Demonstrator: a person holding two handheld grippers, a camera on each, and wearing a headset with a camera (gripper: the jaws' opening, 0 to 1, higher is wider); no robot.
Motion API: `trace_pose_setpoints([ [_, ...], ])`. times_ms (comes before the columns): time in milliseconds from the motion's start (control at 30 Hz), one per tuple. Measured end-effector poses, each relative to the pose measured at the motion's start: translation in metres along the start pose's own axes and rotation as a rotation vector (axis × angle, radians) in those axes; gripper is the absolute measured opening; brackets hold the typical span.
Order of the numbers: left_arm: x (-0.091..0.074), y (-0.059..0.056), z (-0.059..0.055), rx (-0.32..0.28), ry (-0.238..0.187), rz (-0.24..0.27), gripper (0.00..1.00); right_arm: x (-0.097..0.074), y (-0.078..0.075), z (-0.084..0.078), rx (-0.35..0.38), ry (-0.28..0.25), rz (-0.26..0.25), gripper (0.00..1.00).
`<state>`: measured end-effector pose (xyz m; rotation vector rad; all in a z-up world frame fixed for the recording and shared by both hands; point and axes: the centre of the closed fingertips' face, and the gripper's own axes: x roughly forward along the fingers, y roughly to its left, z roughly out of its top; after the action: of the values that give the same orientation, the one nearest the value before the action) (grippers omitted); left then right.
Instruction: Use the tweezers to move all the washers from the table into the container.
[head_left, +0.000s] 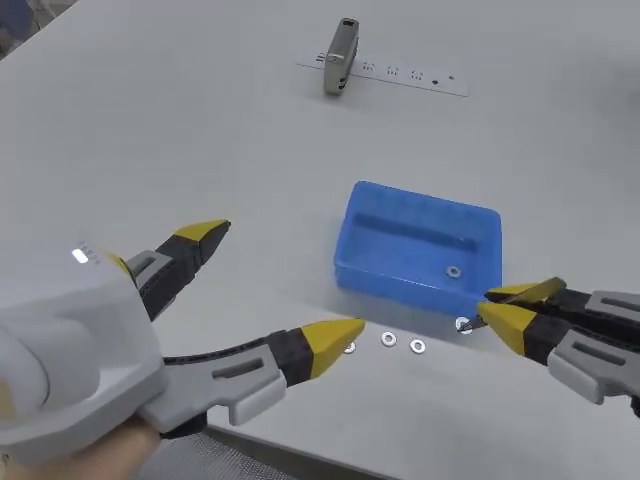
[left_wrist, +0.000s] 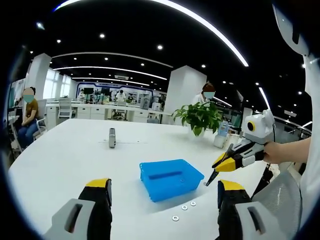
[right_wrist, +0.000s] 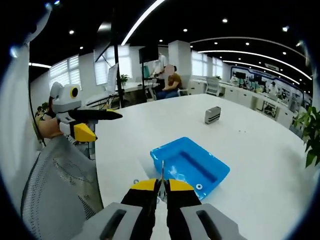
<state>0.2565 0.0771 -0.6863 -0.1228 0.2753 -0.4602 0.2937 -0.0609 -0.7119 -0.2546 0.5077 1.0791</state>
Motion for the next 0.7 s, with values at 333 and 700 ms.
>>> trace_pose_setpoints([
  [333, -0.001, 0.005, 0.000, -0.006, -0.003, 0.025, 0.89, 0.018, -0.038, 0.022, 0.127, -0.069, -0.071, 0.03],
  [700, 0.000, 0.006, -0.003, 0.000, 0.012, 0.035, 0.88, 0.047, -0.060, 0.020, 0.157, -0.046, -0.076, 0.03],
])
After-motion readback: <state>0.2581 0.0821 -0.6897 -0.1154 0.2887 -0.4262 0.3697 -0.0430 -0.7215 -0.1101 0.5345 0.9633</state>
